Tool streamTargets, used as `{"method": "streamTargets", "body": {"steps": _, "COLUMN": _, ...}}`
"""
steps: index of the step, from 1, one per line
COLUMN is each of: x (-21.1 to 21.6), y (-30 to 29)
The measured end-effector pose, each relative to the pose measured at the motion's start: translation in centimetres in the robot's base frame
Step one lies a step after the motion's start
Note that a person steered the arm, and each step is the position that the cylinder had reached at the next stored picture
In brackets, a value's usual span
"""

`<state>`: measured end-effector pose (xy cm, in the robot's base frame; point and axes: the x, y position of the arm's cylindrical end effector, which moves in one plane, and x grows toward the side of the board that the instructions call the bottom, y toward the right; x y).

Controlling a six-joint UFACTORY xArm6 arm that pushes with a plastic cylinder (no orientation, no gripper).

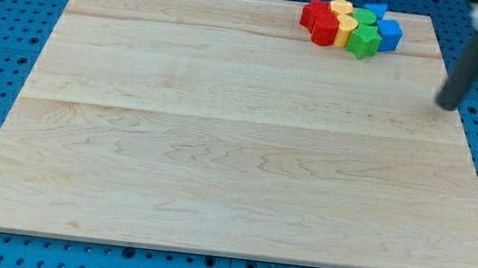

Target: Move your arm towards the top right

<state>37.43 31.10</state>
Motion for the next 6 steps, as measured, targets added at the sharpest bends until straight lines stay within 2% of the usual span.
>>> {"method": "streamTargets", "body": {"steps": 1, "x": -1.5, "y": 3.4}}
{"method": "streamTargets", "body": {"steps": 3, "x": -15.1, "y": 1.6}}
{"method": "streamTargets", "body": {"steps": 4, "x": -18.3, "y": -0.7}}
{"method": "streamTargets", "body": {"steps": 6, "x": -18.3, "y": -2.1}}
